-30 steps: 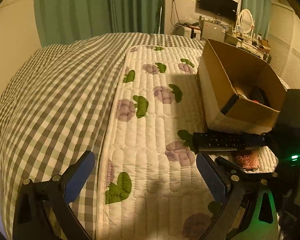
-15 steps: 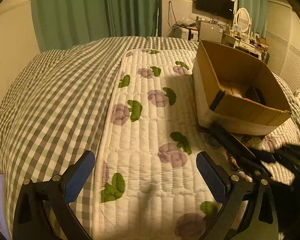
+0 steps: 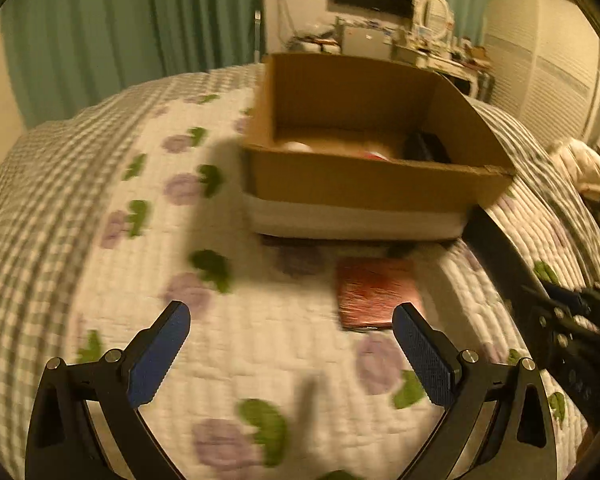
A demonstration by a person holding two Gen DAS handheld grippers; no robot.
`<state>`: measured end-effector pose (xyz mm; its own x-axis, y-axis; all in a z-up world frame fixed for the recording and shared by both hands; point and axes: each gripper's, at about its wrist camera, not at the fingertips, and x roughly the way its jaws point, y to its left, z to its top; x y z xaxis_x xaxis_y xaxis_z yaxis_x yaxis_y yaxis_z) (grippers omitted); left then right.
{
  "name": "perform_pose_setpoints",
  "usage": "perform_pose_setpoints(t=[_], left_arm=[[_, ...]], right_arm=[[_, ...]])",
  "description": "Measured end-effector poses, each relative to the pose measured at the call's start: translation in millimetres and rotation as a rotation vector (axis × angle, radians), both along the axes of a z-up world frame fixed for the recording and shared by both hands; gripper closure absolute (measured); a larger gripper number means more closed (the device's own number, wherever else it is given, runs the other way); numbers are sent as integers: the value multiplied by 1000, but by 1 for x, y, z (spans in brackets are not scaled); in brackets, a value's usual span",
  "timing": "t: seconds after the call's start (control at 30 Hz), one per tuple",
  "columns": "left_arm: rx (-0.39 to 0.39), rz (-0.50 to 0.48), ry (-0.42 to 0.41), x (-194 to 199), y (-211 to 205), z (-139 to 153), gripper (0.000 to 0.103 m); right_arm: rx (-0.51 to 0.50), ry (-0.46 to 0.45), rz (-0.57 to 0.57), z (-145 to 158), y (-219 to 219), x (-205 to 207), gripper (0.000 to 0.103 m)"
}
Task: Organize rigid objects
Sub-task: 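Grasp the black remote with right tool while left tool grasps the red card case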
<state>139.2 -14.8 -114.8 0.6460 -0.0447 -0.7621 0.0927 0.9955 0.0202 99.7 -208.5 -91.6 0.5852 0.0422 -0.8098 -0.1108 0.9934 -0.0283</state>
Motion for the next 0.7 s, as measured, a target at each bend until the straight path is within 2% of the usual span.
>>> perform_pose_setpoints(t=[0.1,0.23,0.33,0.43,0.57,0.63,0.7], left_arm=[[-3,-54,22,4,-24,-12,0],[-6,-86,54,14,-42,-27,2],[-31,-82,98,27,-47,-37,6],[-64,-73,139,39,-50,-47,9],[-22,-65,154,51,-59,-59,11],[-14,-66,155,54,-62,-60,31],[-32,-65,164,53,-60,-58,31]], right_arm=[[43,14,-38,-5,-19,-1,83],[9,28,-64,-23,-16,3,84],[90,32,-92,-25,-28,7,84],[123,35,-93,-26,-34,8,84],[127,32,-86,-27,-34,9,84],[138,31,-87,-27,-34,9,84],[135,28,-80,-27,-34,7,84]])
